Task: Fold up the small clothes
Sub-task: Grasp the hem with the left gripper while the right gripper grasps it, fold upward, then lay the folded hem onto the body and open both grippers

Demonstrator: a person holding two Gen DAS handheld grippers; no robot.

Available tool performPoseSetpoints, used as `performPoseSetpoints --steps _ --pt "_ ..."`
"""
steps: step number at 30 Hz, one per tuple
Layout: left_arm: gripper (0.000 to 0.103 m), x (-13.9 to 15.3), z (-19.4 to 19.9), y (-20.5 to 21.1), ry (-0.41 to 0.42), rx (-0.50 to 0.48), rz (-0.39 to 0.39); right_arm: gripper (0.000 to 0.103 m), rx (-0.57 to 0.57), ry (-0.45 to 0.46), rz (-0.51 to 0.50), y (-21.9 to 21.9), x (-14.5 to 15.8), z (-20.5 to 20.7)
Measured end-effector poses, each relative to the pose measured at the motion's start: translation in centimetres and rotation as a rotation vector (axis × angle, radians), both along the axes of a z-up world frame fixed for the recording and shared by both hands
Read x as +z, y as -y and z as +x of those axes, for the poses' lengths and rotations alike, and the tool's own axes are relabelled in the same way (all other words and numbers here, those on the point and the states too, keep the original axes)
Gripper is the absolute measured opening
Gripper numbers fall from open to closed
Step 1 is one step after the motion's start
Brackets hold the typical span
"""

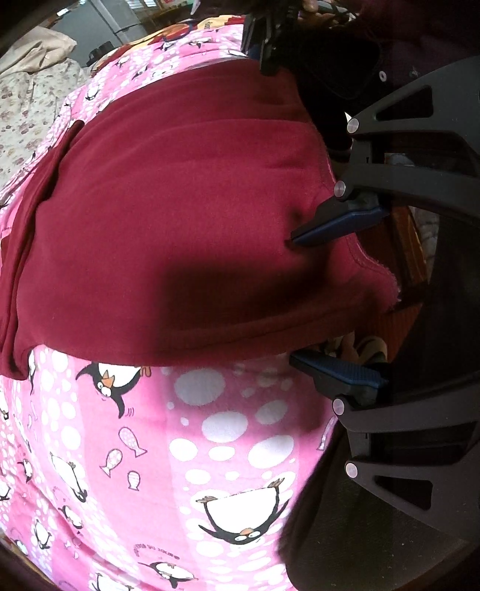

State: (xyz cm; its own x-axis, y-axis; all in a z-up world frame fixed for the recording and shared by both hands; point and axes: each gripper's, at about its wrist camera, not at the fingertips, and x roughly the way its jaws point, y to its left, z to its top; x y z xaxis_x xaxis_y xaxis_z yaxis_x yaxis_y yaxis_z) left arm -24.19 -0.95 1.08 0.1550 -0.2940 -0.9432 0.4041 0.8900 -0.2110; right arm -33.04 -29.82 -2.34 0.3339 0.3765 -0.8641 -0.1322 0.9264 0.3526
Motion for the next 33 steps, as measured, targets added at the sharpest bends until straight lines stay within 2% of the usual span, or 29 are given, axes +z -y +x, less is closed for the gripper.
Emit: performPoseSetpoints --steps 3,5,6,8,11,15,17,23,28,33 --pt "0.057 0.0 -0.1 0.4 0.009 -0.007 0.014 0.034 -0.006 -0.008 0.008 -0.4 -0.8 0.6" --pt "0.034 0.2 -0.4 0.8 0.019 -0.026 0.02 0.034 0.004 -0.002 0.0 -0.7 -0.7 0.6" --pt "0.028 0.3 -0.4 0.9 0.02 -0.031 0.016 0.031 0.014 0.004 -0.007 -0.9 -0.5 0.5" --pt "0.01 0.7 -0.3 0.8 0.027 -0.027 0.006 0.017 0.037 0.034 -0.018 -1.3 0.2 0.4" --pt "0.009 2.0 0.1 1.2 0.051 -0.027 -0.024 0.015 0.049 0.07 0.009 -1.6 1.3 0.5" --pt "0.008 5.1 1.2 1.0 0.129 -0.01 -0.085 0.014 0.05 0.131 0.058 -1.4 3.5 0.9" --pt "0.008 6.6 2.5 0.5 0.15 0.026 -0.137 0.014 0.032 0.165 0.095 -0.9 4.8 1.4" --pt "0.008 9.1 6.0 0.1 0.217 0.106 -0.195 0.014 -0.059 0.279 0.169 1.7 8.4 3.0" --pt "0.008 10.8 9.4 0.2 0.277 0.14 -0.221 0.014 -0.156 0.37 0.188 3.3 10.4 5.5" --pt "0.008 11.7 13.3 1.3 0.322 0.168 -0.225 0.014 -0.2 0.428 0.182 4.6 11.9 9.1"
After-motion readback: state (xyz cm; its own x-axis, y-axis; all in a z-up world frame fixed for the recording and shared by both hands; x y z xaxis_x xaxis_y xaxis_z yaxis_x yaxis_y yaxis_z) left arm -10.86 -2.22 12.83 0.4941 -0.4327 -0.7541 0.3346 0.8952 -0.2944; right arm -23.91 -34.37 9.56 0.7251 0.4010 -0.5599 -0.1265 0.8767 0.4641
